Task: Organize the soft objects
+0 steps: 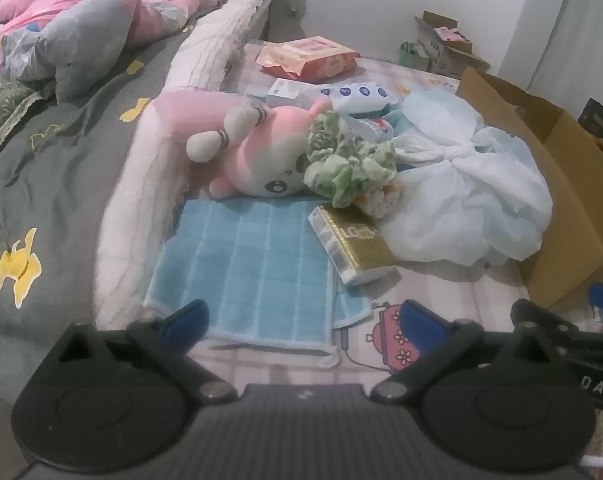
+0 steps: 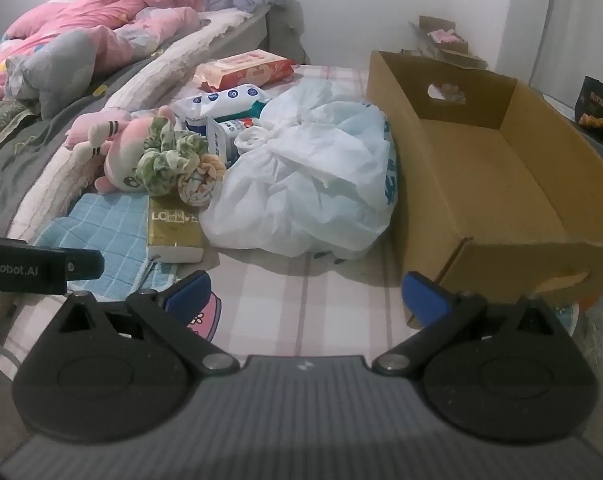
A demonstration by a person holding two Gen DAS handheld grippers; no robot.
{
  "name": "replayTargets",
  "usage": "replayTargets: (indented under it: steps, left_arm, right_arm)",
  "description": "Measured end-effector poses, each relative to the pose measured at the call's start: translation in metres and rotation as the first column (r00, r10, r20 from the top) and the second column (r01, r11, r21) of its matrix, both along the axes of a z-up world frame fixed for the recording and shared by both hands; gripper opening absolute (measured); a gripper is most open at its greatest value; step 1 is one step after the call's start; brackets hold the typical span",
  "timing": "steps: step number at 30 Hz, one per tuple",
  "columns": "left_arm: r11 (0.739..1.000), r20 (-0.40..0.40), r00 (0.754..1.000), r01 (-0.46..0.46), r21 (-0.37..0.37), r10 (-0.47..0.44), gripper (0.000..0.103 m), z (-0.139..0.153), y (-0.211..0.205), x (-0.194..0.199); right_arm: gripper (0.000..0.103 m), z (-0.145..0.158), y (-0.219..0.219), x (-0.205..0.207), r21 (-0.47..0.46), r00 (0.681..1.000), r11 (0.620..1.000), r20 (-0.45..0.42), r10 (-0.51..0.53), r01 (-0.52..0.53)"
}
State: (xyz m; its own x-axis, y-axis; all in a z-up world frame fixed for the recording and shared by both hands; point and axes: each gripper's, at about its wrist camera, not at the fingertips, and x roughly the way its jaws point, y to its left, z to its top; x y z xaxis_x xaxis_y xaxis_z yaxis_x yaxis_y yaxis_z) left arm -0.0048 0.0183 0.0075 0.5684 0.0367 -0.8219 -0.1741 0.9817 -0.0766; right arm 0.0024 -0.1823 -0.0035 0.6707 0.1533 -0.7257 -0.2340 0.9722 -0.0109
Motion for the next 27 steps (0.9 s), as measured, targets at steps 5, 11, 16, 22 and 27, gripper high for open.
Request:
replayTargets:
  steps: [5,11,16,22,27]
  left_arm:
    - [1.0,-0.005,1.0,0.003,-0.007,-0.003,0.102,-0.001,0.001,0.003]
    - [1.0,-0.003,1.0,0.004,-0.007,-0.004,0.102,-0.001,0.002,0.005]
    - [1.0,-0.009,1.0,0.007,-0.006,-0.007,0.102,-0.002,0.002,0.007]
    - [1.0,-0.008,1.0,0.015,-0.001,-0.015,0.102,-0.002,0.0,0.009]
    - [1.0,-0.008,1.0,0.015,-0.001,-0.015,0.102,-0.002,-0.001,0.008]
  right_arm:
    - [0.102,0.0,0.001,0.002,-0.005,1.0,1.0,0.0,-0.002,0.002]
    - [0.102,0.0,0.002,0.008,-0.009,1.0,1.0,-0.002,-0.01,0.01]
    - [0.102,-0.001,0.001,0.01,-0.009,1.0,1.0,-0.001,-0.016,0.016]
    - [0.102,0.0,0.001,0.012,-0.008,1.0,1.0,-0.005,-0.02,0.02]
    - [0.102,0.0,0.001,0.012,-0.007,1.0,1.0,-0.005,-0.019,0.019]
